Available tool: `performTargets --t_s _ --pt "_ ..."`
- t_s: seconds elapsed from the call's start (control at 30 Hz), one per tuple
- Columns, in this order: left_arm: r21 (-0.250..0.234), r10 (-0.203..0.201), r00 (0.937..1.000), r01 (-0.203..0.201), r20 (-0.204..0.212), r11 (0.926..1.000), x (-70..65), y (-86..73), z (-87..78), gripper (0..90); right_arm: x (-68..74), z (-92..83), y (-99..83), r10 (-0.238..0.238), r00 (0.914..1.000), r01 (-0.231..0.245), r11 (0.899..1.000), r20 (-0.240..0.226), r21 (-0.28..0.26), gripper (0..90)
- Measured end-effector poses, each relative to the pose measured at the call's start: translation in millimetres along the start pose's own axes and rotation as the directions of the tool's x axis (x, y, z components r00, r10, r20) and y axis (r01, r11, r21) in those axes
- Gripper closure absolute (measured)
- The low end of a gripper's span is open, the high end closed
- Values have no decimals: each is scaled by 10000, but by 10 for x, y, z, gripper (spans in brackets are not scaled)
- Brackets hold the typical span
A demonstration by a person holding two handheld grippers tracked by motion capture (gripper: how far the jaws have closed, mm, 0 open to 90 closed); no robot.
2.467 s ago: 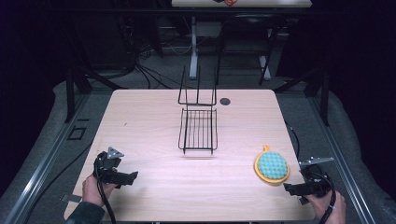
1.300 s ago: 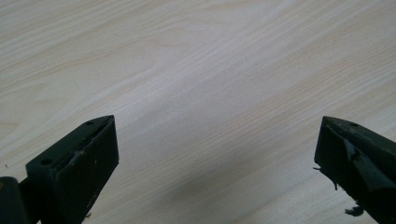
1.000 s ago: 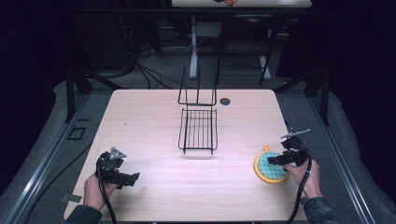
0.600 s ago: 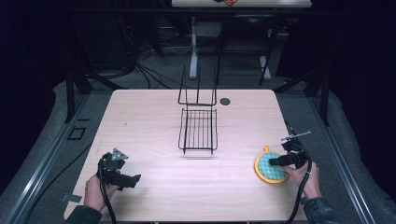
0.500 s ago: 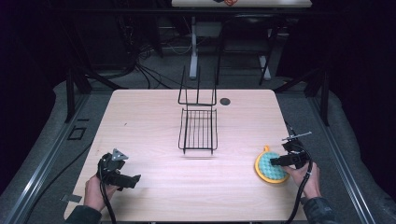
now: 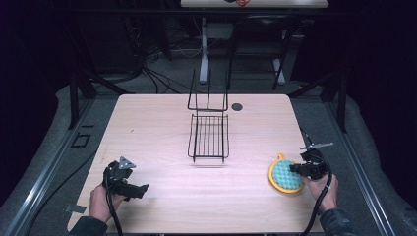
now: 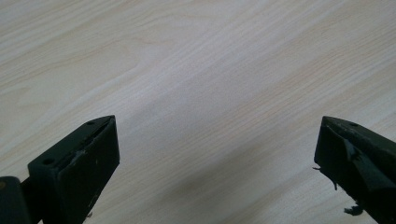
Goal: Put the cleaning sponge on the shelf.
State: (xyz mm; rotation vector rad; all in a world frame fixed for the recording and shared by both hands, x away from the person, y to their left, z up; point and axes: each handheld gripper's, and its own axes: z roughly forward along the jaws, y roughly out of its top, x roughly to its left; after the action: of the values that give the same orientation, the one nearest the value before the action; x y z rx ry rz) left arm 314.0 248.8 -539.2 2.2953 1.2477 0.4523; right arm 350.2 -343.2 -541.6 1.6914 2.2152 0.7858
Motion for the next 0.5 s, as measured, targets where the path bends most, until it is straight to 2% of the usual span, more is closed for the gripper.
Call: performTargets --t_s 0.3,0.5 --pt "-84 -32 10000 33 83 10000 -11 9 -29 0 54 -139 36 -155 9998 152 9995 -100 -264 863" --pt "-129 -79 10000 79 14 9999 -7 10 -12 0 128 -256 91 -340 9990 317 9968 -302 -729 864"
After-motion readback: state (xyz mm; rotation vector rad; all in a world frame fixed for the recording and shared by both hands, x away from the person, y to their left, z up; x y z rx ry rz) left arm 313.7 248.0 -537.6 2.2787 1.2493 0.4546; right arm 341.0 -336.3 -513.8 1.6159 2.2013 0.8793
